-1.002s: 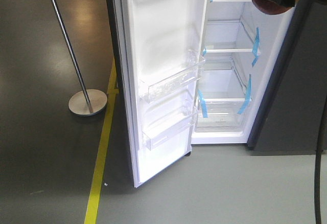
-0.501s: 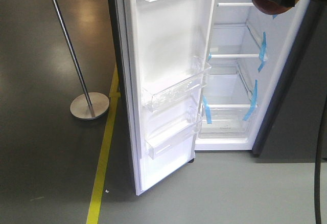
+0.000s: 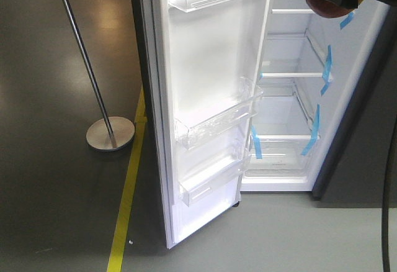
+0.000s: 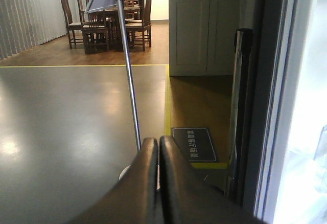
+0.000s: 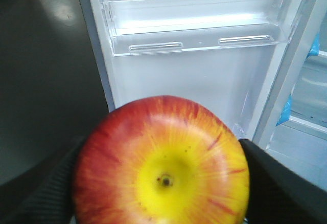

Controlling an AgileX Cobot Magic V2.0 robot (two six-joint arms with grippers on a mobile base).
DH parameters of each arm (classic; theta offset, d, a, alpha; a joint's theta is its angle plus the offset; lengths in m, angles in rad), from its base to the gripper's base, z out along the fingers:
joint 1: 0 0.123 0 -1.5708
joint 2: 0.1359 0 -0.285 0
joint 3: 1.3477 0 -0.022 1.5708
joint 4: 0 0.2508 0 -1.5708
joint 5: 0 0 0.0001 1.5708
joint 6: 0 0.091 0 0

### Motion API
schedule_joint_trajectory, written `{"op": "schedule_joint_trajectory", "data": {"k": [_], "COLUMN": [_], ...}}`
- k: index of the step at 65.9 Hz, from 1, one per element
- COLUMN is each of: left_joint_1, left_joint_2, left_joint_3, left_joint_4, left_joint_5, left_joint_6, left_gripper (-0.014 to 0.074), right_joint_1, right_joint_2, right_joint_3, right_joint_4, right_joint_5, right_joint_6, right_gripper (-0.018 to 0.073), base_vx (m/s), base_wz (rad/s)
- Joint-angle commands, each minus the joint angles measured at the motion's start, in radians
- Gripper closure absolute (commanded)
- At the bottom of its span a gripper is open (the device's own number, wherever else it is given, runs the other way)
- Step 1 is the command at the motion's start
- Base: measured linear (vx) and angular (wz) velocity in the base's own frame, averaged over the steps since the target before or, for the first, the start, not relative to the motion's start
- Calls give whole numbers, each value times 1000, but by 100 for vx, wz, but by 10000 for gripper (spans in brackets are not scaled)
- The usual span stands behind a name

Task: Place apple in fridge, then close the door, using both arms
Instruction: 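Drive closer to the open refrigerator door, apple held in right gripper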

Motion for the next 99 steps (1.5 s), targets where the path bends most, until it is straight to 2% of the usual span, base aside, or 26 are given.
{"op": "schedule_joint_trajectory", "data": {"k": [1,99], "left_joint_1": [-6,-6], "left_joint_2": [-6,-6], "left_joint_3": [-20,-20], "left_joint_4": [-6,-6], "left_joint_5": [-73,-73], "left_joint_6": [0,0], "left_gripper": [603,603], "right_joint_1": [-3,-3], "right_joint_2": [-30,-30], "right_joint_3": [-32,-32], "right_joint_4": [38,38], "right_joint_5": [-61,-61], "right_joint_6": [-5,-5], "right_gripper": [438,438], "base_vx": [8,7], "base_wz": [2,1]}}
